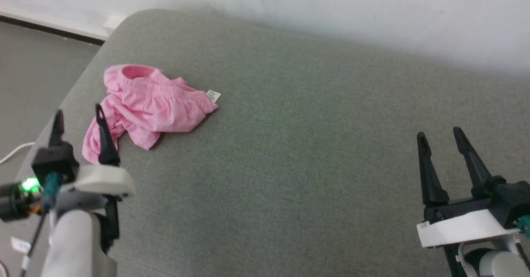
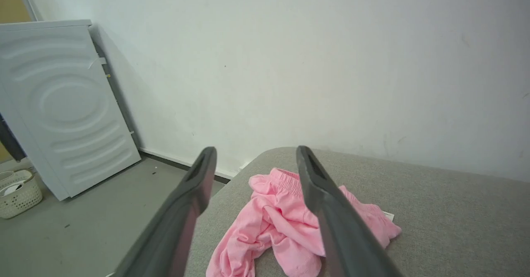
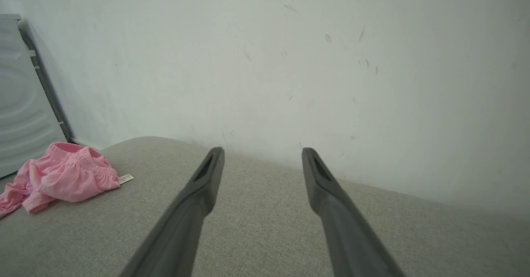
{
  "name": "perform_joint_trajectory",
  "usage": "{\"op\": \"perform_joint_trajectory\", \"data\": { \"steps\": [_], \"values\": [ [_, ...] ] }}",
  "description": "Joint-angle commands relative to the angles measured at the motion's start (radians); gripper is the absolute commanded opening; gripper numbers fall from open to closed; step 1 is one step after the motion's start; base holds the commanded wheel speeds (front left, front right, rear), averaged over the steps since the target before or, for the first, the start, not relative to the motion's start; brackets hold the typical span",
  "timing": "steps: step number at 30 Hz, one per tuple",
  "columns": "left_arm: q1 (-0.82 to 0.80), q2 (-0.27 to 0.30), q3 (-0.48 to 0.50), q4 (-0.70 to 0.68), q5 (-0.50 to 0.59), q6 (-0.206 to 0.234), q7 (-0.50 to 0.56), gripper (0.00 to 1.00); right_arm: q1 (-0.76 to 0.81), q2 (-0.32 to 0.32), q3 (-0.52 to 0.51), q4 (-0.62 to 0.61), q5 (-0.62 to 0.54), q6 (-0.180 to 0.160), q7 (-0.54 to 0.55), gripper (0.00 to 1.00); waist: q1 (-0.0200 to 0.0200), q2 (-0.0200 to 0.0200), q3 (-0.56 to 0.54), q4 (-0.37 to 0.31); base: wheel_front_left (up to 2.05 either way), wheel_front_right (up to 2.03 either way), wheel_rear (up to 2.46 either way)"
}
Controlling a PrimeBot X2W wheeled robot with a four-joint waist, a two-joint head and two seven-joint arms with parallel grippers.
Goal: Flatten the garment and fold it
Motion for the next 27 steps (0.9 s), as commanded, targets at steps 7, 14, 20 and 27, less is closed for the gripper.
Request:
{"op": "perform_joint_trajectory", "data": {
  "steps": [7,14,20,27],
  "values": [
    [-0.227,0.107,0.036,0.199,-0.041,-0.074,-0.024,1.00,-0.058,0.002,-0.012,-0.047,-0.036,-0.002,-0.022,1.00,-0.0001,0.0000,0.127,-0.025,0.00,0.00,0.00],
    [-0.423,0.183,0.020,0.382,-0.092,-0.189,0.083,1.00,-0.114,-0.004,-0.012,-0.092,-0.067,-0.002,-0.035,1.00,-0.0001,0.0000,0.225,-0.033,0.00,0.00,0.00],
    [-0.586,0.234,-0.012,0.551,-0.197,-0.262,0.294,1.00,-0.161,-0.021,-0.005,-0.134,-0.078,-0.002,-0.047,1.00,-0.0001,0.0000,0.305,-0.044,0.00,0.00,0.00],
    [-0.668,0.289,-0.170,0.599,-0.427,-0.272,0.589,1.00,-0.205,-0.045,0.015,-0.175,-0.094,-0.002,-0.062,1.00,-0.0001,0.0000,0.396,-0.058,0.00,0.00,0.00]
  ]
}}
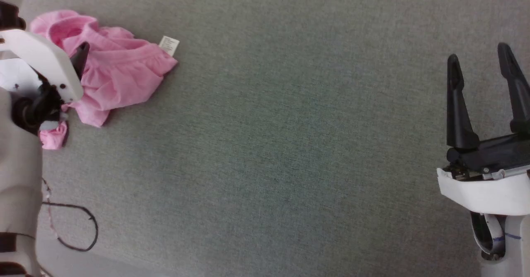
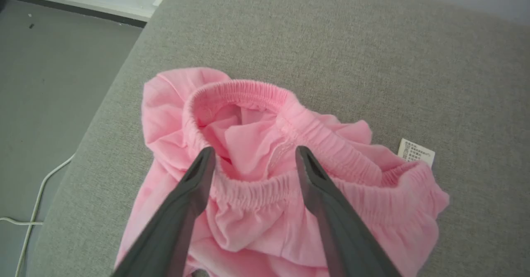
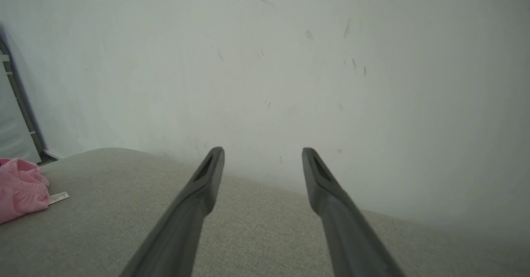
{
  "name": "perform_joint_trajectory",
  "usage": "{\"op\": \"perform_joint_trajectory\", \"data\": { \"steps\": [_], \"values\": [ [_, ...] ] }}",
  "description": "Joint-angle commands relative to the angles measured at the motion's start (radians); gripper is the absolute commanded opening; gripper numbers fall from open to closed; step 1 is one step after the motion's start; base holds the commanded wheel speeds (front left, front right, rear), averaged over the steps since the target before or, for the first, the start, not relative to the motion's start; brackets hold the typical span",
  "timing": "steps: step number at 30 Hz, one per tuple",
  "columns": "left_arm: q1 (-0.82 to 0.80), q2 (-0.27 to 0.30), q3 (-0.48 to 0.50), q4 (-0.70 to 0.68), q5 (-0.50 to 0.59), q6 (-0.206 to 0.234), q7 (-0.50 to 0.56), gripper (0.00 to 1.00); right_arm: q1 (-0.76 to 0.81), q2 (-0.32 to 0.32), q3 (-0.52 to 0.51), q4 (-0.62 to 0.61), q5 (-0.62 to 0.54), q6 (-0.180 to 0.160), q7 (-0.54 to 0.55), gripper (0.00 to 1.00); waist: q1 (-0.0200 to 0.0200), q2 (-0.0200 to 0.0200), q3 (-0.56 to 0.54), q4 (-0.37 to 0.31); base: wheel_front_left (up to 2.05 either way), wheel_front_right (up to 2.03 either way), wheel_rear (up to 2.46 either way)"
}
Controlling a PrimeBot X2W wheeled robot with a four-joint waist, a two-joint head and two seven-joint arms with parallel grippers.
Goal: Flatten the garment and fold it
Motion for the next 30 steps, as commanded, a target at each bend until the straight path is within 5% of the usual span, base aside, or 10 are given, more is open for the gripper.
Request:
{"op": "perform_joint_trajectory", "data": {
  "steps": [1,6,13,14,15,25,30],
  "values": [
    [-0.025,0.025,-0.020,0.014,-0.044,-0.008,0.044,1.00,-0.021,-0.006,0.006,-0.015,-0.008,-0.002,-0.009,1.00,-0.0002,0.0000,0.063,-0.017,0.00,0.00,0.00],
    [-0.030,0.102,-0.148,0.016,-0.190,-0.013,0.235,1.00,-0.045,-0.016,0.013,-0.035,-0.013,-0.002,-0.020,1.00,-0.0002,0.0000,0.115,-0.024,0.00,0.00,0.00],
    [-0.058,0.160,-0.265,0.067,-0.322,-0.021,0.313,1.00,-0.071,-0.024,0.025,-0.048,-0.015,-0.002,-0.034,1.00,-0.0002,0.0000,0.160,-0.021,0.00,0.00,0.00],
    [-0.066,0.164,-0.281,0.075,-0.336,-0.022,0.319,0.45,-0.073,-0.025,0.025,-0.048,-0.015,-0.002,-0.036,1.00,-0.0002,0.0000,0.160,-0.018,0.00,0.00,0.00],
    [-0.075,0.172,-0.295,0.083,-0.350,-0.023,0.323,0.00,-0.073,-0.025,0.026,-0.047,-0.015,-0.002,-0.038,1.00,-0.0002,0.0000,0.158,-0.016,0.00,0.00,0.00],
    [-0.173,0.291,-0.411,0.003,-0.307,-0.024,0.128,0.00,-0.034,0.003,-0.001,-0.010,-0.003,-0.002,-0.040,1.00,-0.0002,0.0000,0.008,-0.014,0.00,0.00,0.00],
    [-0.251,0.298,-0.490,-0.098,-0.241,-0.024,0.012,0.00,0.011,0.024,-0.016,0.009,0.005,-0.002,-0.040,1.00,-0.0002,0.0000,-0.085,-0.028,0.00,0.00,0.00]
  ]
}}
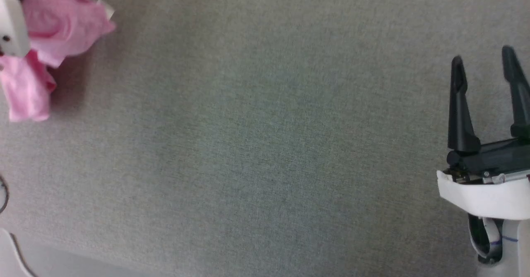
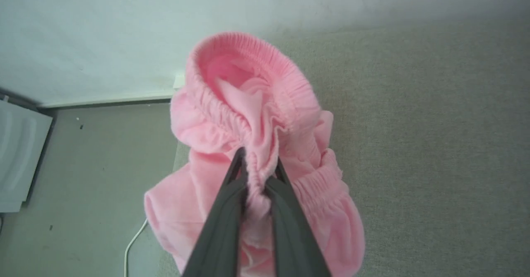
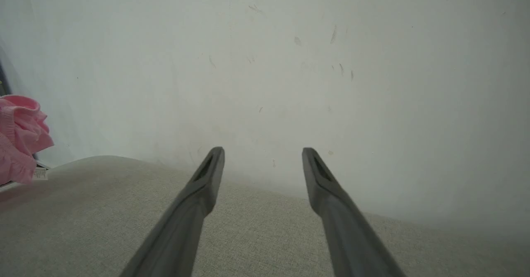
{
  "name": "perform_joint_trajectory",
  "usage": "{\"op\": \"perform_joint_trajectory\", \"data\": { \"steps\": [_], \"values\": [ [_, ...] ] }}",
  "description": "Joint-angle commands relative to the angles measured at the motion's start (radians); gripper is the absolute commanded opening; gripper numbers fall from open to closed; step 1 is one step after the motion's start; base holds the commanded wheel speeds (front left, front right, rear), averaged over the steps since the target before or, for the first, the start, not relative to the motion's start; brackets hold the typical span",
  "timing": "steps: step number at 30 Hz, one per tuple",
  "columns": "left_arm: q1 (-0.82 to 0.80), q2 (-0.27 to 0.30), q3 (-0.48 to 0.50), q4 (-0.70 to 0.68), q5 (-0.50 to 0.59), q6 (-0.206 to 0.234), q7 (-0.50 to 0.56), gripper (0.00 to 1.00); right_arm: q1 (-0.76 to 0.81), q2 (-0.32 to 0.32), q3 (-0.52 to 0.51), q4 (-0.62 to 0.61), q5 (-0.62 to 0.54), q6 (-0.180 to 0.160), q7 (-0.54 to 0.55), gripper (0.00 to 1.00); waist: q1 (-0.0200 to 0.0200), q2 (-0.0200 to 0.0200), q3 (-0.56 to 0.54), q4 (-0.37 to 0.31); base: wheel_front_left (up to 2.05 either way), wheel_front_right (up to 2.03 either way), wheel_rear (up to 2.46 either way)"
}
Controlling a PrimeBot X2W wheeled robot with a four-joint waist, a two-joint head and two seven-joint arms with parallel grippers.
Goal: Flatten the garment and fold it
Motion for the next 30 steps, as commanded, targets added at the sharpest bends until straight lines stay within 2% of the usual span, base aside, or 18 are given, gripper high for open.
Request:
{"op": "perform_joint_trajectory", "data": {
  "steps": [1,8,16,23,27,30],
  "values": [
    [-0.033,-0.008,-0.025,-0.023,0.019,0.001,-0.024,0.00,0.017,0.007,-0.002,0.006,0.007,-0.002,-0.005,1.00,0.0001,0.0000,-0.101,-0.022,0.00,0.00,0.00],
    [-0.130,-0.057,-0.190,-0.177,0.030,0.001,-0.070,0.00,0.059,0.022,-0.016,0.018,0.020,-0.002,-0.005,1.00,0.0001,0.0000,-0.192,-0.106,0.00,0.00,0.00],
    [-0.166,-0.120,-0.428,-0.326,-0.018,0.001,-0.070,0.00,0.090,0.024,-0.019,0.036,0.086,-0.002,-0.005,1.00,0.0001,0.0000,-0.244,-0.272,0.00,0.00,0.00],
    [-0.137,-0.193,-0.615,-0.399,-0.088,0.001,-0.100,0.00,0.110,0.024,-0.030,0.049,0.118,-0.002,-0.005,1.00,0.0001,0.0000,-0.235,-0.400,0.00,0.00,0.00],
    [-0.084,-0.242,-0.701,-0.417,-0.116,0.001,-0.099,0.00,0.112,0.024,-0.041,0.058,0.131,-0.002,-0.005,1.00,0.0001,0.0000,-0.214,-0.435,0.00,0.00,0.00],
    [-0.012,-0.282,-0.721,-0.406,-0.109,0.001,-0.060,0.00,0.106,0.024,-0.040,0.066,0.139,-0.002,-0.005,1.00,0.0001,0.0000,-0.196,-0.450,0.00,0.00,0.00]
  ]
}}
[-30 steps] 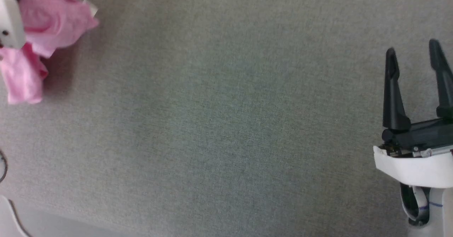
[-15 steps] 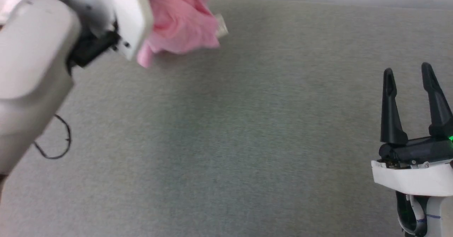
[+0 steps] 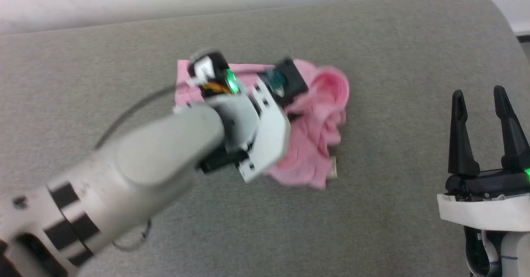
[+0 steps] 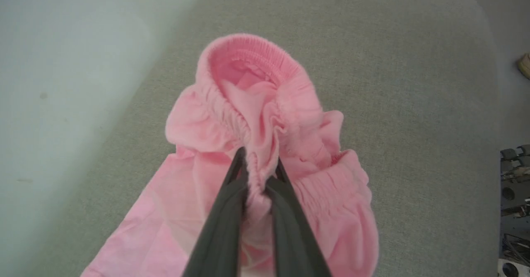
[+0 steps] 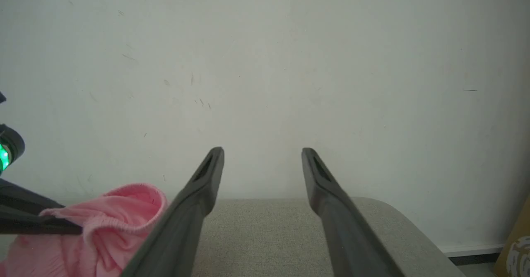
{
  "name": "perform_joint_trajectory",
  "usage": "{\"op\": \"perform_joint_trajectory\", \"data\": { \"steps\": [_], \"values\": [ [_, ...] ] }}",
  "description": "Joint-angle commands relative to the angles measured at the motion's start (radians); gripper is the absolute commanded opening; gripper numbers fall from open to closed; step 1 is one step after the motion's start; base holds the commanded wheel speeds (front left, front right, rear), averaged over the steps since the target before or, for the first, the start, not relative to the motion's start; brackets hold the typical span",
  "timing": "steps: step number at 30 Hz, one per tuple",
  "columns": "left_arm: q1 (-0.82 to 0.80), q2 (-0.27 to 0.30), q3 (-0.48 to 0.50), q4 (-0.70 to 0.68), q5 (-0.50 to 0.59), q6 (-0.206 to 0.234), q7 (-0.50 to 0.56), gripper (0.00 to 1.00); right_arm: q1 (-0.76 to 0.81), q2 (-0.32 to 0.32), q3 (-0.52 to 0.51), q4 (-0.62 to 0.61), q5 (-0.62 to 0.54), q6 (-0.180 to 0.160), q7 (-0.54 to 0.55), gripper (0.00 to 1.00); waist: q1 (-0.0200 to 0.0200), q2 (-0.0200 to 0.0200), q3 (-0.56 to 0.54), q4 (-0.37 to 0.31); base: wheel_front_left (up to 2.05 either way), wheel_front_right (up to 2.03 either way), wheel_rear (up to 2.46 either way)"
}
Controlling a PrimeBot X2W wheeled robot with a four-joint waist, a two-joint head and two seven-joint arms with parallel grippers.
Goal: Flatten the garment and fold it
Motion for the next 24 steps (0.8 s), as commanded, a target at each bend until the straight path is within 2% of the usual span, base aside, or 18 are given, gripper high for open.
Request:
{"op": "perform_joint_trajectory", "data": {
  "steps": [1,8,13,14,15,19,21,24],
  "values": [
    [0.074,-0.022,-0.006,0.000,0.041,0.001,0.051,0.00,-0.004,0.003,0.000,0.007,0.008,-0.002,-0.005,1.00,0.0001,0.0000,0.023,-0.052,0.00,0.00,0.00],
    [0.351,-0.098,-0.007,-0.071,0.128,0.001,0.209,0.00,-0.020,0.003,0.004,0.027,0.014,-0.002,-0.005,1.00,0.0001,0.0000,0.029,-0.061,0.00,0.00,0.00],
    [0.423,-0.114,-0.007,-0.073,0.138,0.001,0.204,0.00,-0.019,0.003,0.001,0.037,0.007,-0.002,-0.005,1.00,0.0001,0.0000,0.003,-0.044,0.00,0.00,0.00],
    [0.419,-0.116,-0.007,-0.059,0.139,0.001,0.172,0.25,-0.016,0.003,0.001,0.038,0.005,-0.002,-0.005,1.00,0.0001,0.0000,-0.006,-0.039,0.00,0.00,0.00],
    [0.408,-0.119,-0.007,-0.045,0.146,0.001,0.131,1.00,-0.012,0.003,0.001,0.038,0.002,-0.002,-0.005,1.00,0.0001,0.0000,-0.017,-0.033,0.00,0.00,0.00],
    [0.354,-0.129,-0.006,0.026,0.150,0.001,-0.098,1.00,0.015,0.003,-0.002,0.037,-0.005,-0.002,-0.005,1.00,0.0001,0.0000,-0.066,-0.014,0.00,0.00,0.00],
    [0.337,-0.137,0.029,0.051,0.149,0.001,-0.215,1.00,0.032,0.003,-0.008,0.037,-0.009,-0.002,-0.005,1.00,0.0001,0.0000,-0.092,-0.002,0.00,0.00,0.00],
    [0.323,-0.142,0.090,0.062,0.170,0.032,-0.352,1.00,0.056,0.003,-0.021,0.033,-0.014,-0.002,-0.005,1.00,0.0001,0.0000,-0.123,0.020,0.00,0.00,0.00]
  ]
}}
